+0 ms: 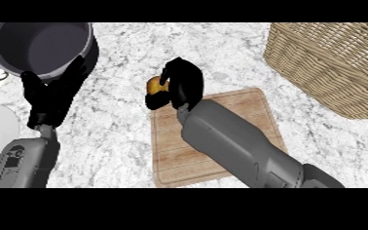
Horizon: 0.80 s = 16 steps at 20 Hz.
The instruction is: Pick the pear from the cutting board and place it in the basket
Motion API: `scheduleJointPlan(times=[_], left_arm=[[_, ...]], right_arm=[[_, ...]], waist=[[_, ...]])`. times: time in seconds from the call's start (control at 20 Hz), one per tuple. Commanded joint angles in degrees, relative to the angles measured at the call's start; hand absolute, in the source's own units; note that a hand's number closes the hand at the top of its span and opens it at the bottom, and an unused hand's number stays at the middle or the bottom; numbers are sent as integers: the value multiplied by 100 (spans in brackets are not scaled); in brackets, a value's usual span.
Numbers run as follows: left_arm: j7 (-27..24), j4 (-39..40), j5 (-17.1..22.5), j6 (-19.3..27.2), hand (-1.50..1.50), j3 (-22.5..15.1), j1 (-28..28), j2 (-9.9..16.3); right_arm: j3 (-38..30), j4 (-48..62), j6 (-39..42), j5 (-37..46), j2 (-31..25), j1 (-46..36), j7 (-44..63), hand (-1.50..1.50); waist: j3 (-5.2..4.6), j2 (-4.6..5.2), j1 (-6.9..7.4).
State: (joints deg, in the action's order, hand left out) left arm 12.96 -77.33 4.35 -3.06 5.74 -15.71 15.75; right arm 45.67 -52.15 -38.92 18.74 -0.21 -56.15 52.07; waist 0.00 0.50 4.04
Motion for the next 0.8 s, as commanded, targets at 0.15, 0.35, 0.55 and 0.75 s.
scheduleJointPlan(times=[0.15,0.35,0.55,0.75], left_arm=[[186,-112,37,87,0,45,46,-47],[-18,11,-43,89,0,65,121,-36],[-191,164,-76,193,0,189,168,-44],[103,-305,65,49,0,147,389,-8]], right_arm=[[362,-108,-1471,850,20,-1060,1078,150],[179,157,-1255,1342,20,-1768,2009,150],[-302,299,-687,1789,20,-2242,2401,150],[-765,528,57,1952,-174,-2726,2483,150]], waist=[[-9,-85,-115],[-11,-86,-248],[-10,-104,-444],[-2,-134,-445]])
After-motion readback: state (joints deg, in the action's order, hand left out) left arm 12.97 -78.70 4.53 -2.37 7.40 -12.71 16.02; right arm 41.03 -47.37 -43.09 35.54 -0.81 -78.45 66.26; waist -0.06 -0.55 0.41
